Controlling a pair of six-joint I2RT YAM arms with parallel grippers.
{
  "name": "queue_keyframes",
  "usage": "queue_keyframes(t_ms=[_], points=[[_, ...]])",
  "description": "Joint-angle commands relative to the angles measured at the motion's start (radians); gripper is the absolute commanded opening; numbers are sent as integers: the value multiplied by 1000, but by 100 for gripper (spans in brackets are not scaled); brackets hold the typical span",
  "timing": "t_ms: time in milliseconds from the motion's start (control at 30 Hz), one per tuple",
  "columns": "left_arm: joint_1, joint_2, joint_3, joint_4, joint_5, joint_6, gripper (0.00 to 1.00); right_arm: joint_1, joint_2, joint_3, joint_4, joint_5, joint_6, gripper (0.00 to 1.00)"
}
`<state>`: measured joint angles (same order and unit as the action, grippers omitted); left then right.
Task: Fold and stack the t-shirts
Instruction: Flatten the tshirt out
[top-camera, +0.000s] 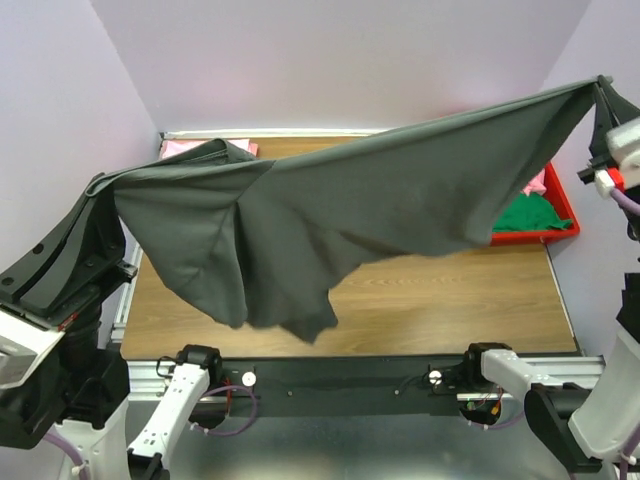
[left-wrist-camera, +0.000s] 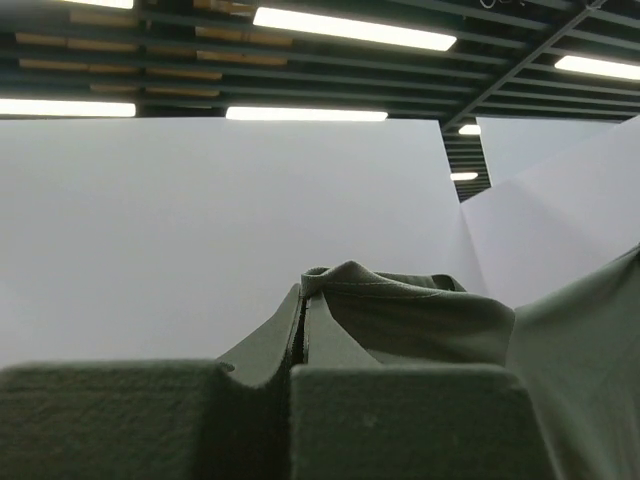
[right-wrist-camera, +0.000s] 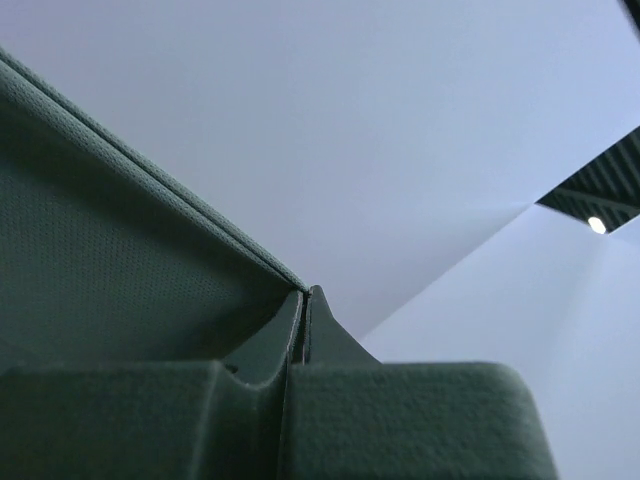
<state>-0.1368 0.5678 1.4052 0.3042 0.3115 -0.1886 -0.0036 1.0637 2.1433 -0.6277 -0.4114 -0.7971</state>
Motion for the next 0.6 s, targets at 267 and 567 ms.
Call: queue_keyframes(t_ms=[267, 567], points=[[0, 112, -438, 41, -29, 84, 0, 1, 62, -534, 14, -10, -129, 0], [-1, 708, -594, 190, -65, 126, 0, 1, 398, -980, 330, -237, -128, 0]])
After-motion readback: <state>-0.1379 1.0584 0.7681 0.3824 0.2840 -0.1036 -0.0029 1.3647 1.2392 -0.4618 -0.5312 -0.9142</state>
